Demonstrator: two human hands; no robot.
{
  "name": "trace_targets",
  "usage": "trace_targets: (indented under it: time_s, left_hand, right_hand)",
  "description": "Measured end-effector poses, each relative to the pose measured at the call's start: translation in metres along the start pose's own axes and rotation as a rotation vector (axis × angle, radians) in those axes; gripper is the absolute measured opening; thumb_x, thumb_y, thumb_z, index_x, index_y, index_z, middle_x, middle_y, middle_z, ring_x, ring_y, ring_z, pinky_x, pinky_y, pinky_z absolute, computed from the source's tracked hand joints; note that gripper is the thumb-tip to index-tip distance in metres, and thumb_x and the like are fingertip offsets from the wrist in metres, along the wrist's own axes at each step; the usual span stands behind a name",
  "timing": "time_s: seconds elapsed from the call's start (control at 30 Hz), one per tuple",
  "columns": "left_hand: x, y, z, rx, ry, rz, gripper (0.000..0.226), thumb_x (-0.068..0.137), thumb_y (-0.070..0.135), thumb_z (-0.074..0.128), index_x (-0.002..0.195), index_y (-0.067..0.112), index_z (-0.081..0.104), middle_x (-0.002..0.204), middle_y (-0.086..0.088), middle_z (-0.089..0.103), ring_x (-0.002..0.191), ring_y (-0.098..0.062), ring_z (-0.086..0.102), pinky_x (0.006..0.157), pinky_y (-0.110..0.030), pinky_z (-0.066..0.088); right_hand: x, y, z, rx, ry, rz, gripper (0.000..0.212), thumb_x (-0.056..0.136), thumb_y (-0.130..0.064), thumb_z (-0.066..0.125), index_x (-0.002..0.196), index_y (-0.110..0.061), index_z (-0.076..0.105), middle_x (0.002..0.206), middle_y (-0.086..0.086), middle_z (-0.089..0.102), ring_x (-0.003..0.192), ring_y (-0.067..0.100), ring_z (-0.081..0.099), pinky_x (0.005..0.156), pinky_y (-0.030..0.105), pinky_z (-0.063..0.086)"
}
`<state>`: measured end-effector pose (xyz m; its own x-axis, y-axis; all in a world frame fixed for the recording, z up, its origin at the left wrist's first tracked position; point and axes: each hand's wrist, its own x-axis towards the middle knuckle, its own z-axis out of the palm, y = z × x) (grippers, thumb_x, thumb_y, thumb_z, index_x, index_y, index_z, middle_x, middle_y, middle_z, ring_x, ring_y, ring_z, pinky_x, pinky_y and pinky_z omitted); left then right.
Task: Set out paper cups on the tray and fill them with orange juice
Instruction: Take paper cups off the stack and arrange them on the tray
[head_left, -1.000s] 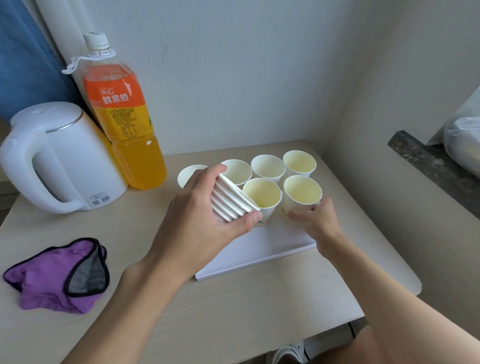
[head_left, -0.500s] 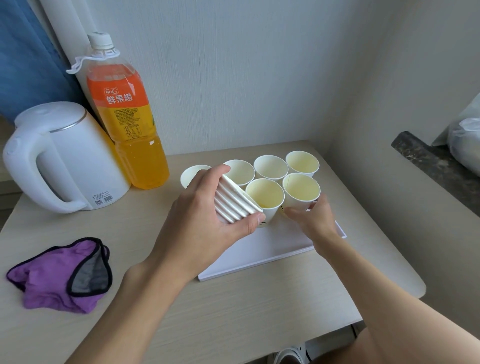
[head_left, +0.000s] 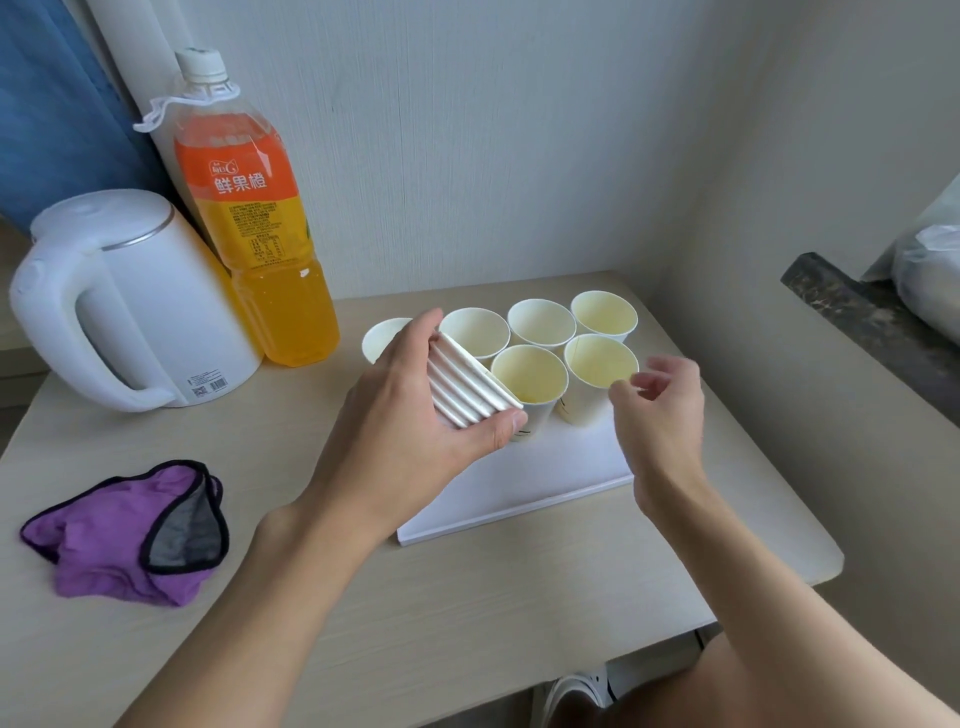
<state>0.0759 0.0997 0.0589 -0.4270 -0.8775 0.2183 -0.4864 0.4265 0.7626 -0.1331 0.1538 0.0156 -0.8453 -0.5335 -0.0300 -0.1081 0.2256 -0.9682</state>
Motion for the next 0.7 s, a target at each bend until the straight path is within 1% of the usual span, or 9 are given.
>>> trace_targets:
  time_s: [0.03,0.1,0.17,0.23,0.3,0.37,0.47,0.57,0.7]
  left_hand:
    - [0.001,0.001,0.001,0.003,-0.005,-0.009,0.105,0.065,0.058,0.086,0.153,0.025,0.038,0.138,0.009,0.053,0.116,-0.012,0.05,0.094,-0.025,0.04]
    - [0.0,0.002,0.002,0.018,-0.017,-0.015,0.102,0.064,0.061,0.085,0.149,0.024,0.043,0.131,0.007,0.057,0.111,-0.014,0.053,0.089,-0.026,0.043]
    - [0.0,0.004,0.003,0.036,-0.035,-0.011,0.099,0.063,0.062,0.084,0.146,0.022,0.047,0.126,0.005,0.062,0.108,-0.019,0.058,0.085,-0.027,0.046]
    - [-0.001,0.006,0.002,0.062,-0.052,-0.017,0.098,0.065,0.054,0.086,0.149,0.022,0.046,0.129,0.004,0.062,0.11,-0.02,0.059,0.086,-0.028,0.048]
    - [-0.002,0.006,0.002,0.075,-0.046,-0.009,0.097,0.067,0.048,0.087,0.151,0.022,0.045,0.133,0.003,0.06,0.113,-0.02,0.058,0.09,-0.031,0.049]
    - [-0.003,0.006,0.002,0.071,-0.043,0.001,0.096,0.068,0.047,0.086,0.151,0.022,0.044,0.134,0.003,0.06,0.113,-0.021,0.057,0.092,-0.034,0.05]
    - [-0.002,0.005,0.002,0.059,-0.05,0.005,0.097,0.068,0.049,0.087,0.151,0.02,0.046,0.133,0.004,0.06,0.115,-0.021,0.058,0.093,-0.035,0.051]
    - [0.0,0.005,0.002,0.029,-0.042,0.006,0.094,0.066,0.049,0.088,0.147,0.019,0.05,0.125,0.004,0.063,0.108,-0.021,0.059,0.087,-0.033,0.052]
    - [0.003,0.003,0.003,-0.018,-0.041,0.013,0.084,0.066,0.052,0.088,0.136,0.02,0.056,0.112,0.006,0.065,0.097,-0.018,0.061,0.076,-0.026,0.049]
  right_hand:
    - [-0.014,-0.01,0.0,0.084,-0.043,-0.073,0.022,0.091,-0.008,0.058,0.111,-0.017,0.056,0.099,-0.001,0.063,0.085,0.008,0.057,0.074,0.027,0.043]
    - [-0.044,-0.025,0.002,0.173,-0.287,-0.186,0.007,0.094,-0.018,0.06,0.099,-0.018,0.064,0.088,-0.008,0.067,0.081,0.005,0.06,0.076,0.027,0.048]
    - [-0.065,-0.031,0.005,0.206,-0.57,-0.193,0.025,0.088,-0.038,0.062,0.1,-0.016,0.068,0.089,-0.006,0.07,0.087,0.009,0.063,0.081,0.029,0.051]
    - [-0.072,-0.032,0.008,0.198,-0.697,-0.144,0.037,0.082,-0.045,0.067,0.104,-0.015,0.069,0.094,0.006,0.072,0.088,0.014,0.064,0.08,0.027,0.05]
    - [-0.07,-0.032,0.008,0.225,-0.7,-0.097,0.037,0.079,-0.04,0.071,0.106,-0.015,0.068,0.098,0.01,0.073,0.09,0.015,0.066,0.08,0.025,0.051]
    - [-0.065,-0.031,0.008,0.233,-0.705,-0.07,0.039,0.078,-0.039,0.072,0.107,-0.012,0.068,0.101,0.01,0.073,0.094,0.017,0.066,0.085,0.03,0.052]
    - [-0.063,-0.031,0.008,0.295,-0.704,-0.05,0.035,0.079,-0.03,0.077,0.094,0.0,0.066,0.103,0.019,0.071,0.093,0.016,0.065,0.086,0.028,0.052]
    - [-0.064,-0.033,0.009,0.37,-0.661,-0.042,0.03,0.077,-0.024,0.078,0.082,0.0,0.061,0.102,0.022,0.07,0.095,0.012,0.066,0.082,0.018,0.053]
    - [-0.065,-0.032,0.014,0.413,-0.61,-0.04,0.03,0.076,-0.024,0.082,0.075,-0.006,0.058,0.1,0.015,0.073,0.095,0.011,0.067,0.08,0.018,0.051]
